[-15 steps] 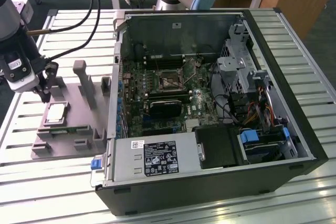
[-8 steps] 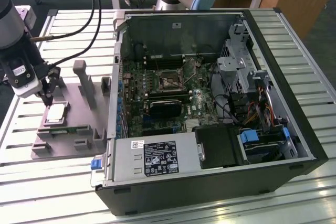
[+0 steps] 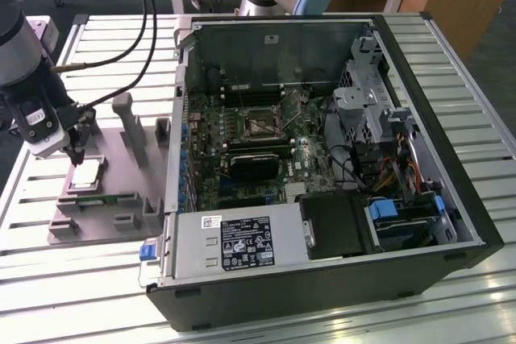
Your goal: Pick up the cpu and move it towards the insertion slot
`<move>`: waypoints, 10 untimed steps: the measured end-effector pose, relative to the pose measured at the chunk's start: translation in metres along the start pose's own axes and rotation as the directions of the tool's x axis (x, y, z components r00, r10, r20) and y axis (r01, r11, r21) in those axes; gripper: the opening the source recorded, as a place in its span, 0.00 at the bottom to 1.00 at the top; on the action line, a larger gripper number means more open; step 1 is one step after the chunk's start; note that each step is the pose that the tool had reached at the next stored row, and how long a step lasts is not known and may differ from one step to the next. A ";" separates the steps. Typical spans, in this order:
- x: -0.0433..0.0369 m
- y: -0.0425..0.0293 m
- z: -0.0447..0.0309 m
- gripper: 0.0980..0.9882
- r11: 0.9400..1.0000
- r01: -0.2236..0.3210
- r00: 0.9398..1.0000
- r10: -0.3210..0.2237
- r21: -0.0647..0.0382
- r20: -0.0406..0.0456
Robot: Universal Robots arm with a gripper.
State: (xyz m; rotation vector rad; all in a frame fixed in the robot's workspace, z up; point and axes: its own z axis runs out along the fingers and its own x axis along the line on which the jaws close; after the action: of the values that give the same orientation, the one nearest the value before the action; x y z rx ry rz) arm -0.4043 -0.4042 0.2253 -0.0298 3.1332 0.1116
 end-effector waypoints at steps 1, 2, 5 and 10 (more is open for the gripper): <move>0.0002 -0.0002 0.0017 0.00 1.000 0.000 1.000 0.000 -0.001 0.000; 0.0003 -0.0003 0.0035 0.00 1.000 0.000 1.000 0.000 -0.001 0.000; 0.0009 -0.0008 0.0089 0.00 1.000 0.000 1.000 0.000 -0.002 0.000; 0.0029 -0.0013 0.0169 0.00 1.000 -0.002 1.000 0.002 -0.001 0.000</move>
State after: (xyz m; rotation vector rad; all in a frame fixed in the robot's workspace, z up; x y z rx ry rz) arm -0.4071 -0.4044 0.2083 -0.0268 3.1332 0.1138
